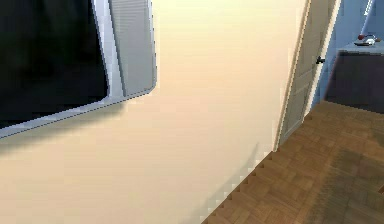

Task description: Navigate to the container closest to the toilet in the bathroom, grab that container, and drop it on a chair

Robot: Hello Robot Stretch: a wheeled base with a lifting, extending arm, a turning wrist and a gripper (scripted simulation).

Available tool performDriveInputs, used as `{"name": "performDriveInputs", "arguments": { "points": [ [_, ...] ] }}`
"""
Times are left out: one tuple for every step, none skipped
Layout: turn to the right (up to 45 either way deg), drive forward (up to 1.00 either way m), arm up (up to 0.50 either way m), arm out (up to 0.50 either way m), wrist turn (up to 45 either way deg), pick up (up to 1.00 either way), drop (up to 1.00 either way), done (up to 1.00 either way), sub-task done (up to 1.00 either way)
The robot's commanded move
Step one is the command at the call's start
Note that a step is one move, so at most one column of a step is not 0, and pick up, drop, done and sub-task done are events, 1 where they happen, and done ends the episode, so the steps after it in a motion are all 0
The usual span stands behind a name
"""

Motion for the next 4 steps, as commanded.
{"name": "performDriveInputs", "arguments": {
  "points": [
    [0.0, 0.00, 0.00, 0.00, 45.0, 0.00, 0.00, 0.00, 0.00],
    [0.0, 0.00, -0.32, 0.00, 0.0, 0.00, 0.00, 0.00, 0.00],
    [0.0, 0.00, -0.32, 0.00, 0.0, 0.00, 0.00, 0.00, 0.00],
    [0.0, 0.00, 0.00, 0.00, 0.0, 0.00, 1.00, 0.00, 0.00]
  ]
}}
